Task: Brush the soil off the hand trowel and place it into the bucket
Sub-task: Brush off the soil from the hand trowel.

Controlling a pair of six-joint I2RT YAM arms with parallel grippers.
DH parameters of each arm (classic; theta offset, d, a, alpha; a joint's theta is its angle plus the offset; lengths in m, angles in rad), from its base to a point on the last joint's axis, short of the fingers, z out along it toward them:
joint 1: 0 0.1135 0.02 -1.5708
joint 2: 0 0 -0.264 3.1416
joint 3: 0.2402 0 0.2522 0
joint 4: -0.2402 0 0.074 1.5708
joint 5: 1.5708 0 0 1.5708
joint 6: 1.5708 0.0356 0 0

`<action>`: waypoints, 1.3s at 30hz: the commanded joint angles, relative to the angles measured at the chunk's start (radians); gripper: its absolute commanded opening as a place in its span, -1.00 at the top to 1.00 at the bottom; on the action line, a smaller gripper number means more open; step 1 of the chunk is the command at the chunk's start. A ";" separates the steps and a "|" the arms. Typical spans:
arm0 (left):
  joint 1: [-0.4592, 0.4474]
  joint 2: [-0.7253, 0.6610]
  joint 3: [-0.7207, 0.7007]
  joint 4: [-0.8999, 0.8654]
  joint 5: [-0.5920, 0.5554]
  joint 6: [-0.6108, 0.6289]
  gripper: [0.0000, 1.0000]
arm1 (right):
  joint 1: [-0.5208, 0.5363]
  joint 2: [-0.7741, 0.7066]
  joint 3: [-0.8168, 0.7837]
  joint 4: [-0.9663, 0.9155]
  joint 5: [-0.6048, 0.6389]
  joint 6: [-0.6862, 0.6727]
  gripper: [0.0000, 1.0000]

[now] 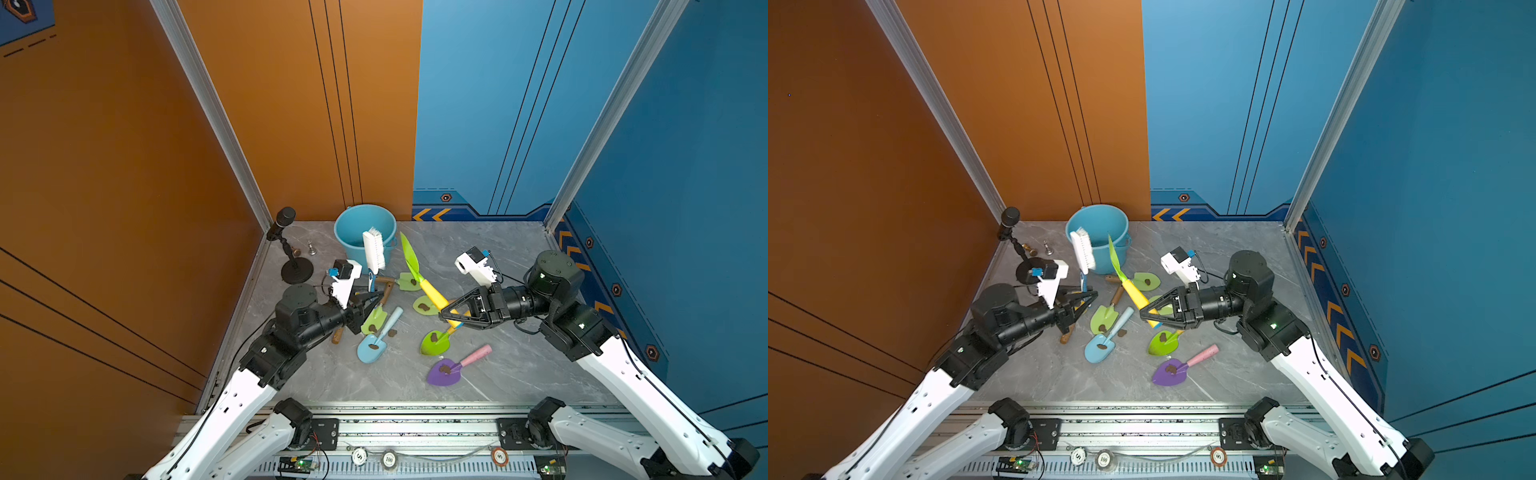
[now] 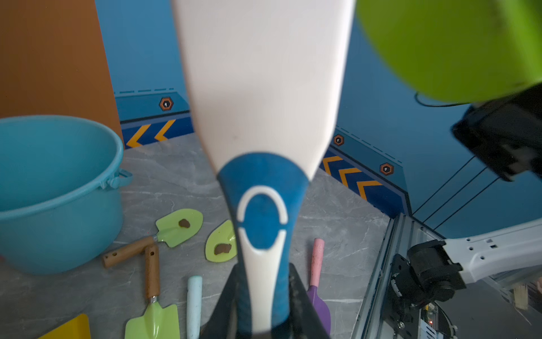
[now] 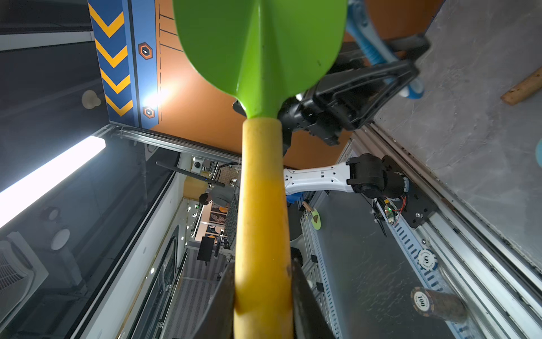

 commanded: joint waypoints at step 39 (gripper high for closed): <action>-0.133 0.321 0.245 -0.151 0.112 0.185 1.00 | -0.039 -0.013 -0.017 -0.044 0.014 -0.084 0.87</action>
